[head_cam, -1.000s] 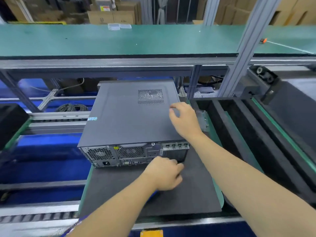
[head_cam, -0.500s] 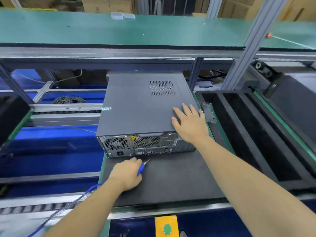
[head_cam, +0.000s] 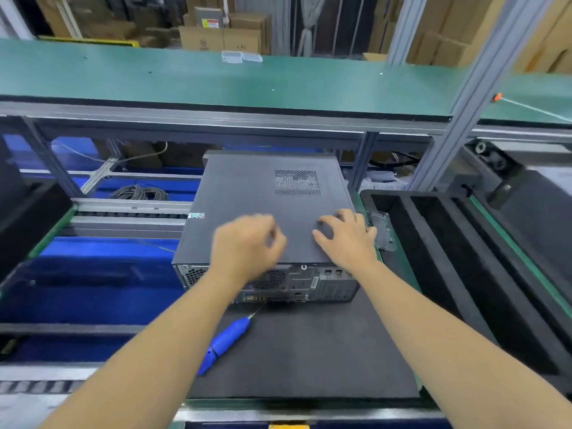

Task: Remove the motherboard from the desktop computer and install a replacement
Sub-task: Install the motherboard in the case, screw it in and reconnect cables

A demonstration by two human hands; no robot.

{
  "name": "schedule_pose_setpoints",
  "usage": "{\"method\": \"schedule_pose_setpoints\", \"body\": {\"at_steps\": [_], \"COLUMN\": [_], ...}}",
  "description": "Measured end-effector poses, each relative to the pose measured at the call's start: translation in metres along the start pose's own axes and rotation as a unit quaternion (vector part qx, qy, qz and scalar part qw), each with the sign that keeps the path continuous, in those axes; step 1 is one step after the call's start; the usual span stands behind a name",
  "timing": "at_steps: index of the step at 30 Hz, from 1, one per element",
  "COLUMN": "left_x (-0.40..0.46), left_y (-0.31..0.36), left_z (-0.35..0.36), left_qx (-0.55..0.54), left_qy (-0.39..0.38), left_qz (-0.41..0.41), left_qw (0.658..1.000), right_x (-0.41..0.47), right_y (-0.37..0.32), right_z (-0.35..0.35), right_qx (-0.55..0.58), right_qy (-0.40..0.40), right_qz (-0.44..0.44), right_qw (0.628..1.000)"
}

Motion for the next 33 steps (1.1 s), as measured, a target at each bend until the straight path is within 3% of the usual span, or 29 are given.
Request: {"method": "schedule_pose_setpoints", "body": {"at_steps": [2,5,7,12,27,30,32,33], "left_x": [0.016,-0.028,-0.048,-0.043,-0.032,-0.015,-0.01,-0.013], "left_y": [-0.058,-0.14,-0.152,-0.149,-0.106,-0.069,-0.029,-0.014], "left_z": [0.01,0.036,0.053,0.052,0.074,0.083,0.105,0.114], "left_qx": [0.073,0.094,0.055,0.084,0.089,0.126,0.068,0.047], "left_qy": [-0.076,-0.243,-0.254,-0.214,-0.235,-0.255,-0.311,-0.347], "left_qz": [-0.155,-0.402,-0.467,-0.453,-0.417,-0.276,-0.147,-0.098], "left_qw": [0.982,0.878,0.846,0.861,0.873,0.918,0.936,0.932], "right_x": [0.005,0.003,0.005,0.009,-0.001,-0.001,0.001,0.0], "right_y": [0.021,0.045,0.051,0.059,0.096,0.072,0.034,0.012], "right_z": [-0.004,0.01,0.016,0.015,-0.004,-0.013,-0.017,-0.011], "right_qx": [0.065,0.19,0.22,0.195,0.126,-0.022,-0.071,-0.052], "right_qy": [-0.011,-0.091,-0.111,-0.101,-0.092,-0.052,-0.016,-0.042], "right_qz": [0.078,0.183,0.199,0.196,0.193,0.129,-0.004,-0.073], "right_qw": [0.995,0.96,0.949,0.956,0.969,0.99,0.997,0.995]}}
Point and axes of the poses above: each hand's wrist, its own x-axis towards the middle knuckle, its own z-axis out of the palm, y = z × x, the point moved 8 cm from there along x, towards the middle knuckle
